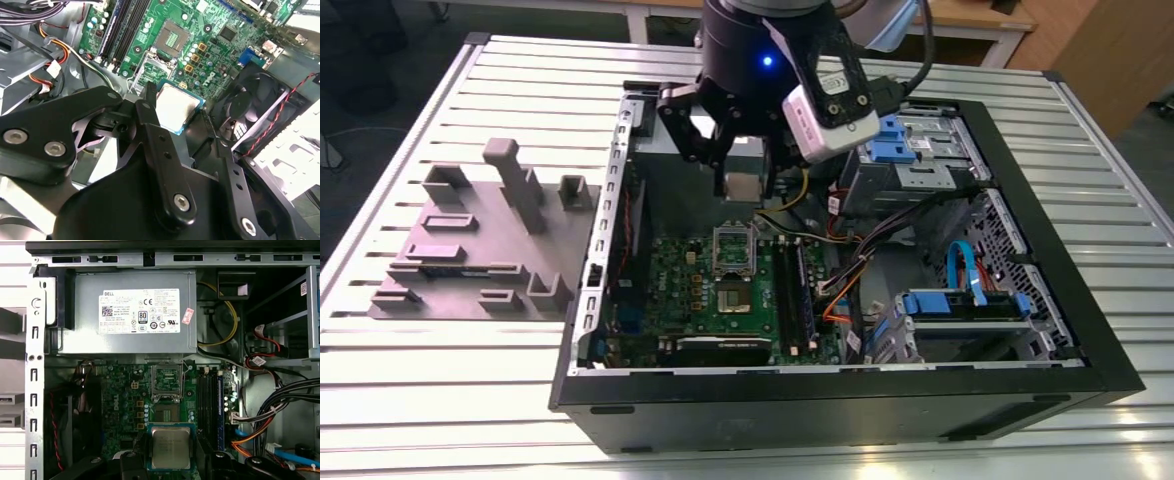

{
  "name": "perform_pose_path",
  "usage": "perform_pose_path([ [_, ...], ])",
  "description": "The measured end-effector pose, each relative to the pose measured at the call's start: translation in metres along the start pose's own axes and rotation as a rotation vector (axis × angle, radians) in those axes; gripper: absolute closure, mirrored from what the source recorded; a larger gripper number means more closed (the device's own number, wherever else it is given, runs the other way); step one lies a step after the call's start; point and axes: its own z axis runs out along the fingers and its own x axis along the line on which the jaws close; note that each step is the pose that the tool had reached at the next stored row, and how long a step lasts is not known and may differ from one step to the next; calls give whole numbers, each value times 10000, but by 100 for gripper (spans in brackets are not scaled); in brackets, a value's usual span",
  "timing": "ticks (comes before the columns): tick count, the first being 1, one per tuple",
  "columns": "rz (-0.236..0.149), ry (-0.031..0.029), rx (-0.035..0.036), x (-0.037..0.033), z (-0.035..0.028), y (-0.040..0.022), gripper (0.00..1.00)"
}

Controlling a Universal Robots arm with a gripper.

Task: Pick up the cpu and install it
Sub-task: 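Place the cpu into insertion slot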

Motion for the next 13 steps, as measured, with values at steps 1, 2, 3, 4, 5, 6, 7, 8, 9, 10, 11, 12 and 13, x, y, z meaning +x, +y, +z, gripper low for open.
perform_pose_path([
  [1, 0, 0, 0, 0, 5, 0, 53],
  [2, 0, 1, 1, 0, 8, 0, 53],
  [3, 0, 1, 1, 0, 10, 0, 53],
  [4, 0, 0, 1, 0, 13, -1, 53],
  [5, 0, 0, 0, 0, 15, -1, 53],
  [6, 0, 0, 0, 0, 17, -1, 53],
  [7, 0, 0, 0, 0, 36, -1, 53],
  [8, 0, 0, 21, -1, 43, -2, 53],
  [9, 0, -1, 22, -1, 43, -2, 53],
  [10, 0, -1, 22, -1, 44, -2, 53],
  [11, 0, -1, 22, -1, 45, -1, 53],
  [12, 2, 0, 23, -2, 46, -1, 53],
  [13, 0, -1, 22, -6, 48, -1, 53],
])
